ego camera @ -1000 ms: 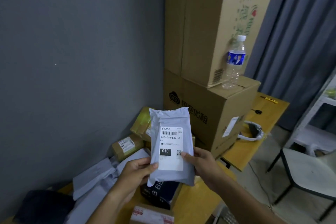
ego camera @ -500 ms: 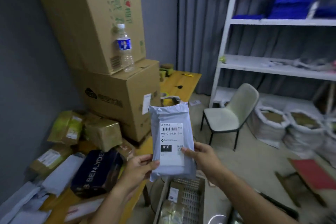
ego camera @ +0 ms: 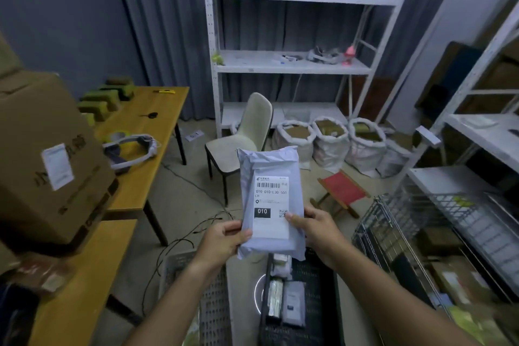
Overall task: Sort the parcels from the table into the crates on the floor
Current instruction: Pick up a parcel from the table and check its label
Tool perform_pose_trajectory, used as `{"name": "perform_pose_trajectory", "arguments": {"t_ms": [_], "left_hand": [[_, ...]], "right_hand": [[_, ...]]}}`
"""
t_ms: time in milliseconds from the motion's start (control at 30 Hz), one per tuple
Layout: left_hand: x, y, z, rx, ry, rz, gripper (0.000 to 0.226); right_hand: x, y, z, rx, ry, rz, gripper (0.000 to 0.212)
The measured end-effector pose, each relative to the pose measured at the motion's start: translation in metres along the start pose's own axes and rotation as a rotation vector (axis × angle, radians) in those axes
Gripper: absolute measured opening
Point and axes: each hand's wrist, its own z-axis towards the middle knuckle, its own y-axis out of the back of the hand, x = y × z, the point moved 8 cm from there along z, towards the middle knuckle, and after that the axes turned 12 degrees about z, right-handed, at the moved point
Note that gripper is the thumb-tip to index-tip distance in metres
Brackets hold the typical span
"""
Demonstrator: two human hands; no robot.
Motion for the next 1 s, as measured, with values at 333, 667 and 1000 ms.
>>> {"name": "perform_pose_trajectory", "arguments": {"t_ms": [333,667,1000], "left_hand": [[0.072,-0.060,0.100,0.170,0.140,0.081,0.016],[0.202,-0.119,0.180,0.151,0.375,0.169,0.021],[0.401,-0.202,0.290,0.211,0.477,0.312,0.020]], "right_hand": [[-0.071,0.073,0.068,-0.197,-0.168,-0.056,0.018],[-0.172,0.160,0.176,-0.198,-0.337,-0.094,0.026],[-0.379,0.278,0.297,-0.202,-0.570,-0.057,0.016]]}}
